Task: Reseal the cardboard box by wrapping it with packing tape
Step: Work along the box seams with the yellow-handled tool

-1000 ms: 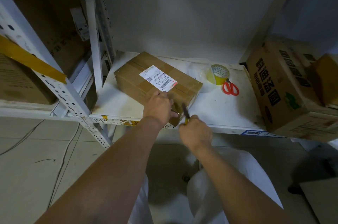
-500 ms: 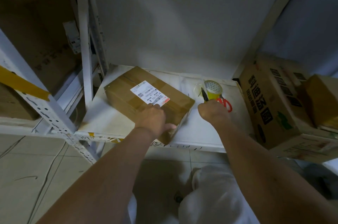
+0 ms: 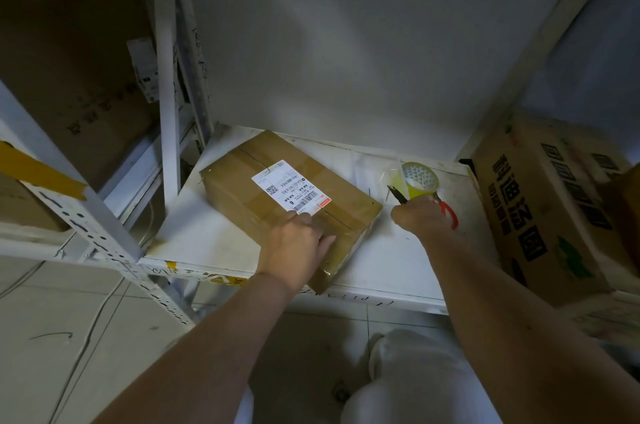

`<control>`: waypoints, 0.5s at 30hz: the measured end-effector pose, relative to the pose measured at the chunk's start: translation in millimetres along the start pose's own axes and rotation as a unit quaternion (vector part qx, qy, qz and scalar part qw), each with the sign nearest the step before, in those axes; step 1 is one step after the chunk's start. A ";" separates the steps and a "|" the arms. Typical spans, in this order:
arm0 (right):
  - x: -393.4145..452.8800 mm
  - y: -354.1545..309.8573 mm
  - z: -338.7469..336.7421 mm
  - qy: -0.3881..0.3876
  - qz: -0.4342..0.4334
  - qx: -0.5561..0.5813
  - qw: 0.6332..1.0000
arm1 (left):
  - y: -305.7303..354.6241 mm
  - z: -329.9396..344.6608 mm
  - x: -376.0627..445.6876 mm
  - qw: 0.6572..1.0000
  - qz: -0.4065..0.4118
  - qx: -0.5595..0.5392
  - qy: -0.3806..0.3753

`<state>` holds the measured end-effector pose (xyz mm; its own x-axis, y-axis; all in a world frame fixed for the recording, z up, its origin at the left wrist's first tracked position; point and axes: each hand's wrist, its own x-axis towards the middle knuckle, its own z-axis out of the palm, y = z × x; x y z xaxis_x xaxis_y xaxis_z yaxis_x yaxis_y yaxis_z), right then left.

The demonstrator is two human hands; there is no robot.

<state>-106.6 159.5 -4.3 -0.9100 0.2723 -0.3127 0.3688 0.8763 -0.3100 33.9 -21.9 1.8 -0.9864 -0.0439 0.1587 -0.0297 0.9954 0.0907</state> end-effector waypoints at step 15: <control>-7.1 6.4 8.9 -0.048 -0.009 0.233 0.971 | -82.0 -3.7 52.3 0.981 -0.192 -0.002 0.010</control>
<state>-96.1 159.6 -12.1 -0.9035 0.2002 -0.3790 0.4189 0.5998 -0.6817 -14.6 -106.1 6.2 -0.8991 -0.4177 0.1308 -0.3984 0.9047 0.1510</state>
